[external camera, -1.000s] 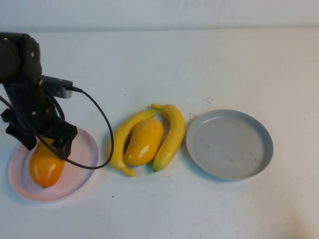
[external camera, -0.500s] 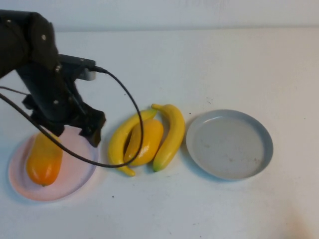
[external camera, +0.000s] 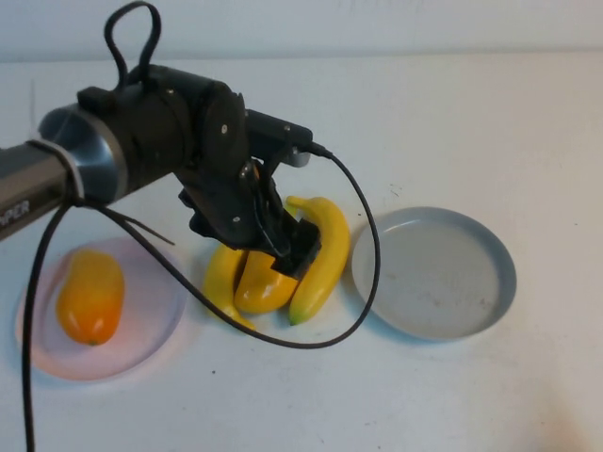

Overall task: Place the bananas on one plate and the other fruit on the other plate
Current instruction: Put one type of fruit in the left plate

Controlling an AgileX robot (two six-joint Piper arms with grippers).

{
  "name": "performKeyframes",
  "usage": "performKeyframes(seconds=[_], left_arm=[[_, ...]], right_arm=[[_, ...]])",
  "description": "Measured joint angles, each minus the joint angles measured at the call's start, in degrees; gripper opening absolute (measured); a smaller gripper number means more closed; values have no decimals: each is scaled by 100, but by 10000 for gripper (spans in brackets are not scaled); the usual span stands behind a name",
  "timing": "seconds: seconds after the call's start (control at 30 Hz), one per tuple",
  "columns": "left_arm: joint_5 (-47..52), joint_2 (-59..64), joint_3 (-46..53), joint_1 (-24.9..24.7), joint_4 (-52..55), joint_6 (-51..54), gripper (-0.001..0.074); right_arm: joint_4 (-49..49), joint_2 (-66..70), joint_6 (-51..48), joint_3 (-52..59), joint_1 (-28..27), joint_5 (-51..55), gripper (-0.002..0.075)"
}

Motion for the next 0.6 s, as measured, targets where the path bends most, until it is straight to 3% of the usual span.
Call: performKeyframes(seconds=[0.6], left_arm=[[-514, 580, 0, -70, 156, -403, 669]], right_arm=[[0, 0, 0, 0, 0, 0, -17]])
